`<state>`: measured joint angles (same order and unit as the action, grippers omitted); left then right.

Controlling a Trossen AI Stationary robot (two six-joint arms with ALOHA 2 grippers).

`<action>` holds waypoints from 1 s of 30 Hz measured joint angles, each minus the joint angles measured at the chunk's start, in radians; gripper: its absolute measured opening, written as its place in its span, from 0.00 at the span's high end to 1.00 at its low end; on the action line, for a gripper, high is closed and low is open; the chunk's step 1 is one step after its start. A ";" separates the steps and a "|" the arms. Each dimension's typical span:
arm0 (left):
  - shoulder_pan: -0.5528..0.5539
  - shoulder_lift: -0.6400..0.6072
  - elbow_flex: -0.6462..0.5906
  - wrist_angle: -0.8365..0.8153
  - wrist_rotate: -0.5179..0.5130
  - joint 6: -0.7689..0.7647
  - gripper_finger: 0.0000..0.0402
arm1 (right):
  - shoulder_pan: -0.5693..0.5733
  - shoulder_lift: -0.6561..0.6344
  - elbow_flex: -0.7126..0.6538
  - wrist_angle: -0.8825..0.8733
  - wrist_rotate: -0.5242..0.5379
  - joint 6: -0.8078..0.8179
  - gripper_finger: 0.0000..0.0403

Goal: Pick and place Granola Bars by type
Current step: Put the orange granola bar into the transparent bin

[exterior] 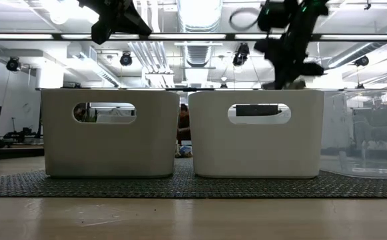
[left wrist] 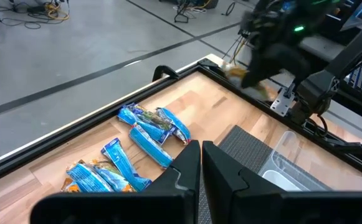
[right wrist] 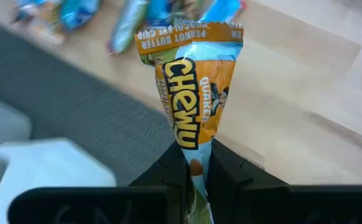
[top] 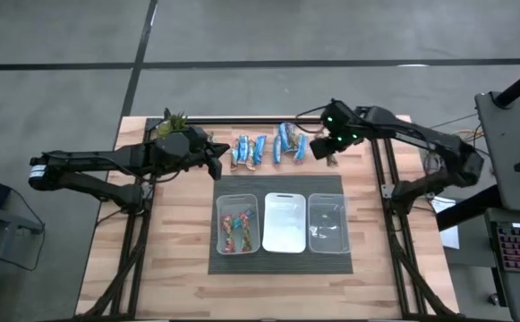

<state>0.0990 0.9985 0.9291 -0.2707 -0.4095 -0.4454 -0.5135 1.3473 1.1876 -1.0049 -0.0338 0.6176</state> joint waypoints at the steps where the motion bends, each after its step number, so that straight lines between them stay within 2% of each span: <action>1: 0.000 0.000 0.000 0.000 0.000 0.000 1.00 | 0.021 -0.025 0.000 -0.007 0.000 -0.011 0.92; 7: 0.000 0.000 0.000 0.000 0.000 0.000 1.00 | 0.146 -0.143 -0.003 -0.040 -0.037 -0.038 0.92; 13: 0.000 0.000 0.000 -0.001 0.000 0.000 1.00 | 0.280 -0.195 -0.003 -0.039 -0.083 -0.038 0.92; 22: 0.000 0.000 0.000 -0.001 0.000 -0.001 1.00 | 0.478 -0.192 -0.045 -0.045 -0.084 -0.098 0.92; 30: 0.000 0.000 0.000 -0.001 0.000 -0.003 1.00 | 0.583 -0.152 -0.088 -0.047 -0.084 -0.099 0.92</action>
<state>0.0994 0.9981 0.9291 -0.2715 -0.4095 -0.4480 0.0697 1.1954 1.1001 -1.0515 -0.1173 0.5184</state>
